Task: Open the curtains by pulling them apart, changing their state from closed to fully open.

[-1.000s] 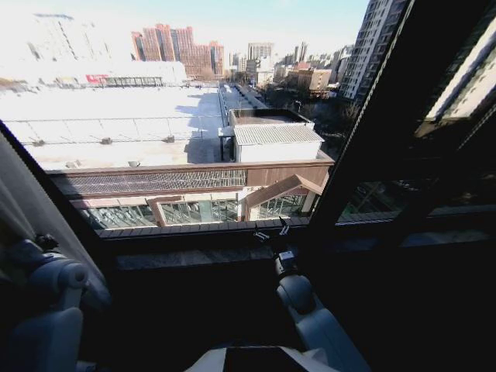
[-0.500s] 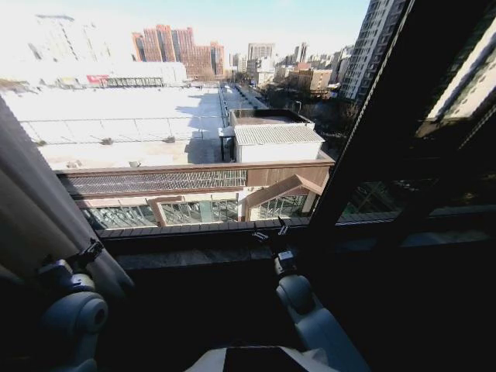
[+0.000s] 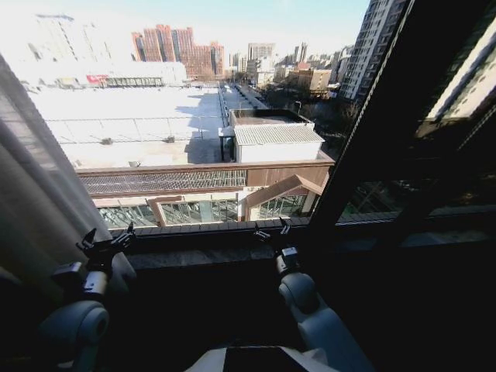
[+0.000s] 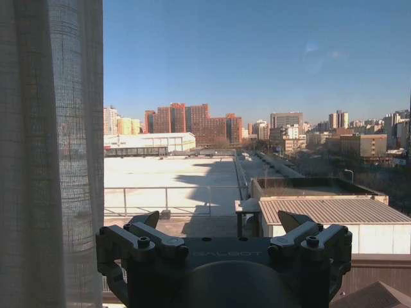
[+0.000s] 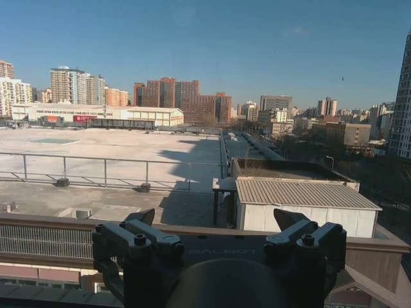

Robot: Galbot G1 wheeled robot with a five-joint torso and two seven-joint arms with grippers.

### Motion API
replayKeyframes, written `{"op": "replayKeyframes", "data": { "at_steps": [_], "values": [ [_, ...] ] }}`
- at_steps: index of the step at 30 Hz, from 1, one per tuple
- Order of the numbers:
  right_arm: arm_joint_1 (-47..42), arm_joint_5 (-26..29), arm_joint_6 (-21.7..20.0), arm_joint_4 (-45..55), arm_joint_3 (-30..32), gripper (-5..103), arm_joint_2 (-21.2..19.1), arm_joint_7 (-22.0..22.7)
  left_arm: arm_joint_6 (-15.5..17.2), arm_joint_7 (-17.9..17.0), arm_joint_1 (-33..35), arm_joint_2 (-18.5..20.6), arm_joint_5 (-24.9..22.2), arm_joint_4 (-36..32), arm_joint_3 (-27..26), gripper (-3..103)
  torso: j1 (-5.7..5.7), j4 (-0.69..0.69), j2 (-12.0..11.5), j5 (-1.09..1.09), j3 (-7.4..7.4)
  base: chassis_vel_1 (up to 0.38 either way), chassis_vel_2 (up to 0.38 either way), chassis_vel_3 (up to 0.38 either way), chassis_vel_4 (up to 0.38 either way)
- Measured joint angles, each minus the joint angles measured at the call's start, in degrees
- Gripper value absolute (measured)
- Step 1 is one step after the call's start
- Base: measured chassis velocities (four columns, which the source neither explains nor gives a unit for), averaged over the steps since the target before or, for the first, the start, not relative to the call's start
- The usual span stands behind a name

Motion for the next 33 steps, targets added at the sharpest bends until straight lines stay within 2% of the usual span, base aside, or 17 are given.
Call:
{"op": "replayKeyframes", "data": {
  "at_steps": [1,2,3,6,7,11,20,33],
  "values": [
    [-0.1,0.3,-0.3,0.3,0.3,100,0.0,0.0,0.0,0.6,-0.3,0.0,-0.2,0.2,0.0,100,0.0,-0.01,0.0,0.0,0.0,0.0,0.0,0.0,0.0],
    [-0.5,0.9,-1.1,1.0,1.8,100,-0.3,-0.1,0.0,3.1,-1.3,-0.6,-0.6,1.2,0.1,100,0.0,-0.03,0.0,0.0,0.0,0.0,0.0,0.0,0.0],
    [-0.6,1.0,-1.4,1.3,2.5,100,-0.5,-0.2,0.1,4.1,-1.6,-1.1,-0.9,1.4,0.1,100,0.0,-0.03,0.0,-0.01,0.0,0.0,0.0,0.0,0.0],
    [-0.9,1.2,-1.7,1.7,3.5,100,-0.8,-0.3,0.1,5.6,-1.6,-1.6,-1.2,1.4,-0.1,100,0.0,-0.02,0.0,-0.01,0.0,0.0,0.0,0.0,0.0],
    [-1.2,1.2,-1.9,2.1,4.3,100,-0.9,-0.4,0.1,7.6,-1.4,-1.7,-1.3,1.4,-0.7,100,0.0,-0.02,0.0,0.0,0.01,-0.029,-0.053,0.05,0.041],
    [-1.3,1.2,-2.1,2.6,5.3,100,-0.7,-0.4,0.0,10.3,-0.5,-1.6,-1.0,1.3,-1.8,100,0.0,-0.01,0.0,0.0,0.0,-0.069,-0.074,0.082,0.072],
    [-2.1,3.2,-4.6,5.8,8.3,100,-1.5,-0.4,-2.7,12.5,2.2,-3.2,-0.5,0.1,-1.9,100,0.0,-0.02,0.0,0.01,0.0,-0.193,-0.186,0.201,0.183],
    [-4.3,4.1,-5.7,9.4,11.3,100,-2.8,-0.3,-3.2,13.3,3.6,-3.7,0.3,-1.0,-1.9,100,0.0,-0.02,0.0,0.0,0.0,-0.317,-0.322,0.32,0.316]
  ]
}}
